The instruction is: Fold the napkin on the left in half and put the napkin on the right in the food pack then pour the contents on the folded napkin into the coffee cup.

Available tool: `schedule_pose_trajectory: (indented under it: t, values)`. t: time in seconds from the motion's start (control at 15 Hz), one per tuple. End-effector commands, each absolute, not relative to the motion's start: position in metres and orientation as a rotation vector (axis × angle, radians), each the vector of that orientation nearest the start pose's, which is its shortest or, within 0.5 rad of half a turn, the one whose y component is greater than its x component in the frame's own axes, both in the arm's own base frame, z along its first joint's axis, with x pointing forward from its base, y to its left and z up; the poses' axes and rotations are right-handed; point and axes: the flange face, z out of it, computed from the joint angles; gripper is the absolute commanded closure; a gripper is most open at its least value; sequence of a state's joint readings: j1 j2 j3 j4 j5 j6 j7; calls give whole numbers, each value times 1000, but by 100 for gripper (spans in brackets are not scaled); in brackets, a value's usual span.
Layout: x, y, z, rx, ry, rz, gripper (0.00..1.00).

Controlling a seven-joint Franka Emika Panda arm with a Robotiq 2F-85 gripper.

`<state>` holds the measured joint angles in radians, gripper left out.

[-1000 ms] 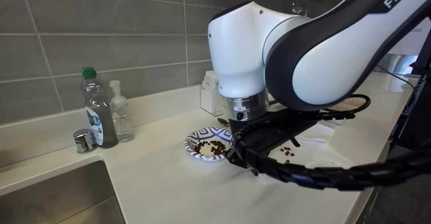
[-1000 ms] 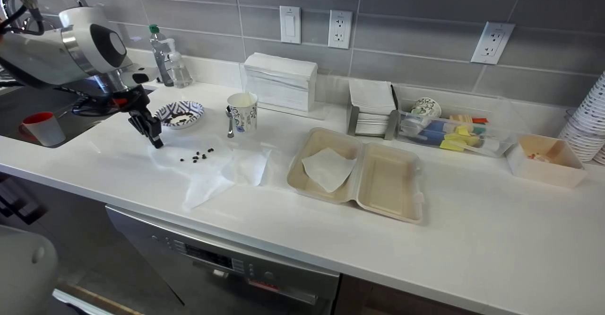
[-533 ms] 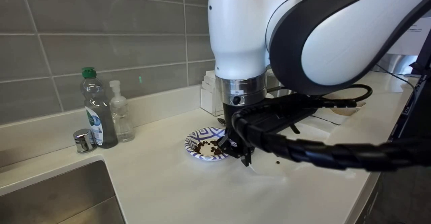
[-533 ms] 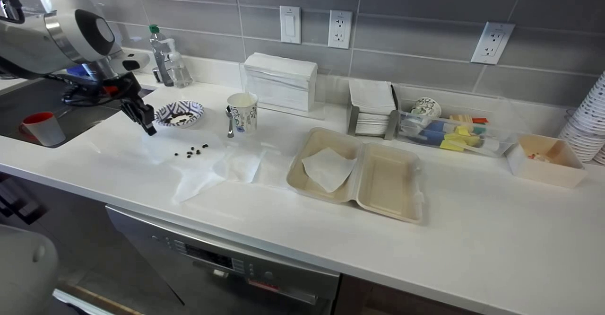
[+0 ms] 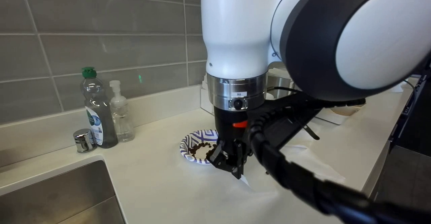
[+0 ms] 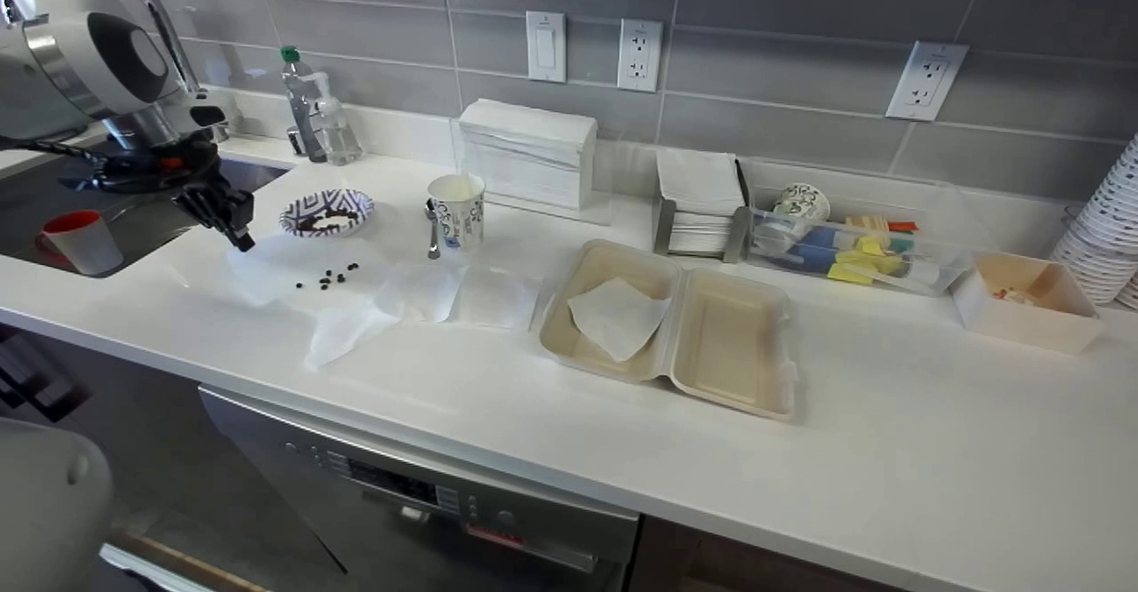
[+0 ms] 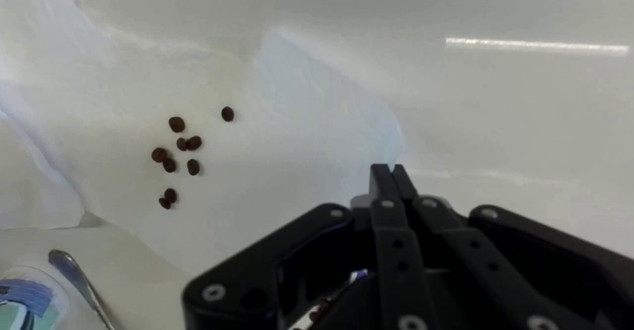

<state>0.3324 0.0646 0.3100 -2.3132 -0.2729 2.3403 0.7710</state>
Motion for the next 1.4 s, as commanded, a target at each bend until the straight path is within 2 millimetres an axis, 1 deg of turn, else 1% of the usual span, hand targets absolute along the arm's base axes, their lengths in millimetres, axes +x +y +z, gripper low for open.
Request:
schedule_pose_trajectory:
  t: [0.0, 0.33, 0.53, 0.73, 0.87, 1.0, 1.2, 1.33]
  values:
    - [391, 304, 310, -3290, -284, -51, 100]
    - [372, 300, 306, -3272, -470, 51, 100]
    - [366, 298, 311, -3239, -534, 68, 100]
    - [362, 290, 321, -3202, -534, 80, 100]
    - [360, 279, 328, -3163, -510, 87, 100]
    - [358, 264, 335, -3118, -477, 100, 100]
    - [353, 232, 344, -3046, -373, 104, 100]
    - [349, 206, 348, -2992, -287, 104, 100]
